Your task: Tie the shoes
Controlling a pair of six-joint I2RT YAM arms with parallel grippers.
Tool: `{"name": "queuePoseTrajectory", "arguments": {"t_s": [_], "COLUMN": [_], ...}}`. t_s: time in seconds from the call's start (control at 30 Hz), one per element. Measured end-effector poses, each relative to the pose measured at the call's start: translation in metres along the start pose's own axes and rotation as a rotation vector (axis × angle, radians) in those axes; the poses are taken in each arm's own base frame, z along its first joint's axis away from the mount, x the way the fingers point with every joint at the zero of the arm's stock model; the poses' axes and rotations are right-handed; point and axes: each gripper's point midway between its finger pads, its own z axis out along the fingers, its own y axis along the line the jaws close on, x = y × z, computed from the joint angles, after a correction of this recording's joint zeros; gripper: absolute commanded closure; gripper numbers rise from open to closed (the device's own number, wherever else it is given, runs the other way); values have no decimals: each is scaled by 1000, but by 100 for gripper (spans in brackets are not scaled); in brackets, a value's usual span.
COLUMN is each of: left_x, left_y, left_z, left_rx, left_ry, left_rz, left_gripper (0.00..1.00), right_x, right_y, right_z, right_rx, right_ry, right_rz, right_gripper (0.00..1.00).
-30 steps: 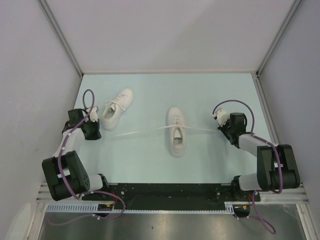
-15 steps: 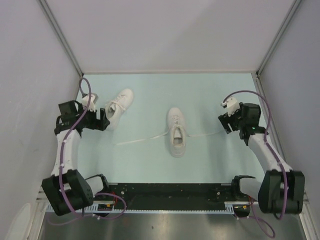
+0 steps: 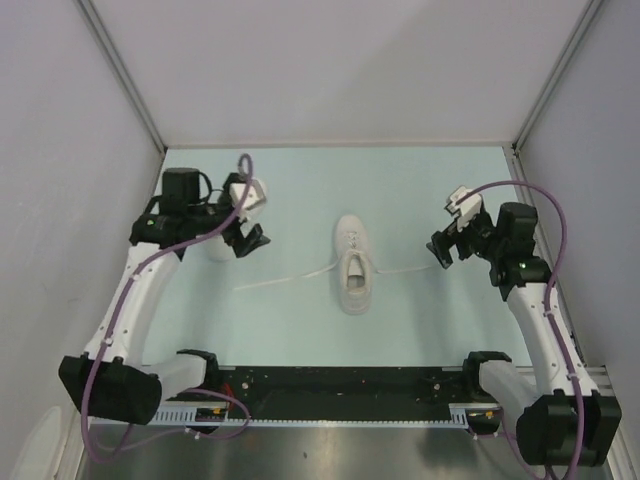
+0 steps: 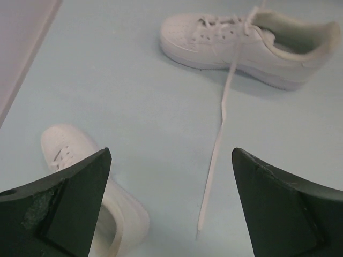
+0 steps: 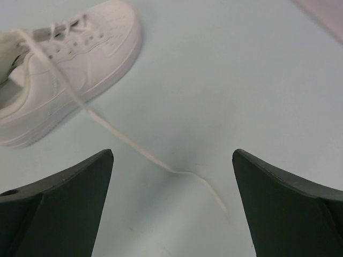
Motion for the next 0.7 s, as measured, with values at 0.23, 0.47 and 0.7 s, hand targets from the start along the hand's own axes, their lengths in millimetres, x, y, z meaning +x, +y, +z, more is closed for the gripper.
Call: {"name": "queuePoseTrajectory", "arguments": {"t_s": [0.23, 0.47, 0.7], "left_x": [70, 134, 149], "left_y": [-71, -109, -114], "left_z": [86, 144, 178], "left_rx": [340, 535, 563], "left_ry": [197, 373, 439], "left_rz": [153, 170, 219], "left_gripper": [41, 54, 62], "right_x": [58, 81, 90], "right_y": [47, 54, 44], "right_z": [30, 35, 32], "right_rx": [-241, -288, -258], "right_ry": [201, 299, 337], "right_rz": [63, 133, 175], "right_gripper": [5, 7, 8]}}
